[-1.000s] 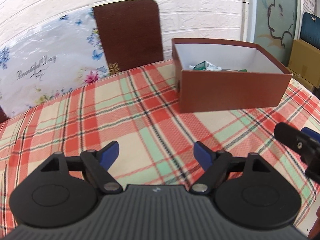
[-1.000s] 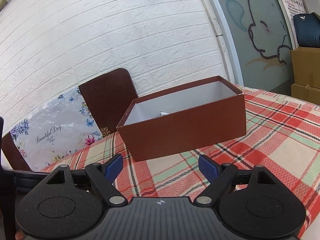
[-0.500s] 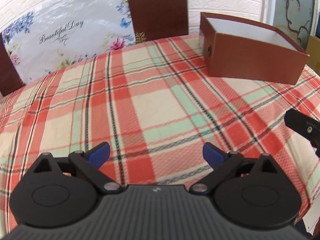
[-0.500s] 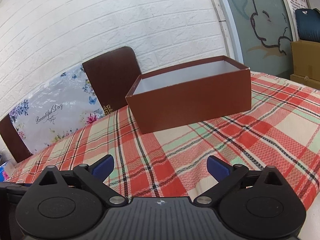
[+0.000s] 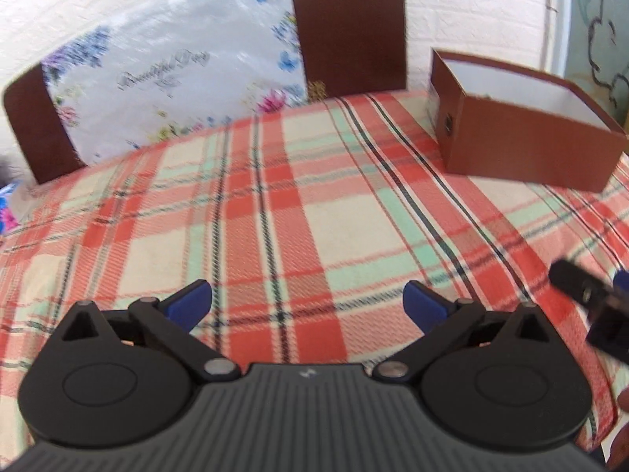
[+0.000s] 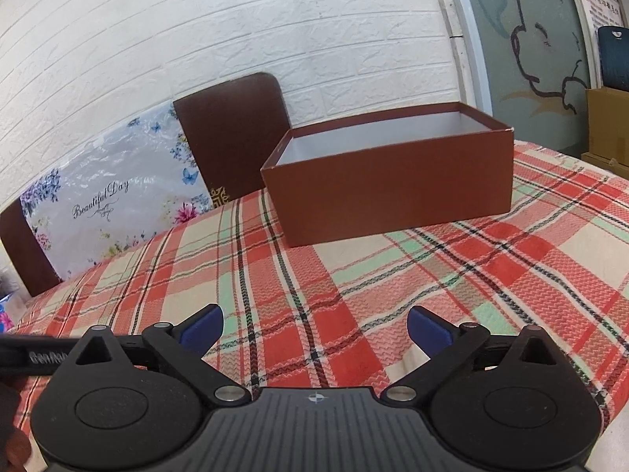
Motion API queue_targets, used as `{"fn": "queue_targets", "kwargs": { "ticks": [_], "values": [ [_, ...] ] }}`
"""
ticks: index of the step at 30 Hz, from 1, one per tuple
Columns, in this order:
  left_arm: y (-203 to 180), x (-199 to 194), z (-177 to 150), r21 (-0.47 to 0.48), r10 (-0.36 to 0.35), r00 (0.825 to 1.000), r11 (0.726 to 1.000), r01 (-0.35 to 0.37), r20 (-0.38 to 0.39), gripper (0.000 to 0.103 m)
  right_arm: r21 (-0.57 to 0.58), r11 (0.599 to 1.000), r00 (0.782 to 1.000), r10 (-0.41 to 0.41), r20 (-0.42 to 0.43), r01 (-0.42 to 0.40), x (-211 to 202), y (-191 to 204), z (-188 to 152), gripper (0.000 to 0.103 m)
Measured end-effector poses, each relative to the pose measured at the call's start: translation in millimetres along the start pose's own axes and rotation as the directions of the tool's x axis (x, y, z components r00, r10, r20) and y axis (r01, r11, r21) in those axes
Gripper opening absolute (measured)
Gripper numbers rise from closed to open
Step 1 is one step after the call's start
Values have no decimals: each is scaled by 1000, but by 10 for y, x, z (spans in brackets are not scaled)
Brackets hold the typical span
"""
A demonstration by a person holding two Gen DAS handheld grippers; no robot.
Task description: Organize objects
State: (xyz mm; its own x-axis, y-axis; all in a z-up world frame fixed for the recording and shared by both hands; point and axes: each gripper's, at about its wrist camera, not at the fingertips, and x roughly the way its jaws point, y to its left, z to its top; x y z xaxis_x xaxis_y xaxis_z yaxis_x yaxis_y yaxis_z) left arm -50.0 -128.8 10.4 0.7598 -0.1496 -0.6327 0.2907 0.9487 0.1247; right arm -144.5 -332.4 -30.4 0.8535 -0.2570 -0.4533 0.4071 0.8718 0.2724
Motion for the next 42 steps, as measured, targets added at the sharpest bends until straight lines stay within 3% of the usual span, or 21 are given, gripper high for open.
{"fn": "queue_targets", "kwargs": {
  "ticks": [5, 12, 37, 42],
  "values": [
    [49, -147, 126, -19, 52, 996, 999, -50, 75, 103, 4, 1000, 999, -12, 36, 12, -119, -14, 37, 100],
    [51, -148, 186, -47, -22, 998, 999, 25, 50, 103, -7, 999, 997, -46, 57, 47, -148, -8, 23, 102],
    [-309, -92, 184, 82, -8, 1000, 997, 6, 20, 103, -11, 995, 989, -102, 105, 104, -279, -98, 62, 102],
    [-414, -82, 182, 98, -53, 999, 994, 54, -13, 103, 0, 993, 989, -118, 91, 118, -277, -144, 36, 102]
  ]
}}
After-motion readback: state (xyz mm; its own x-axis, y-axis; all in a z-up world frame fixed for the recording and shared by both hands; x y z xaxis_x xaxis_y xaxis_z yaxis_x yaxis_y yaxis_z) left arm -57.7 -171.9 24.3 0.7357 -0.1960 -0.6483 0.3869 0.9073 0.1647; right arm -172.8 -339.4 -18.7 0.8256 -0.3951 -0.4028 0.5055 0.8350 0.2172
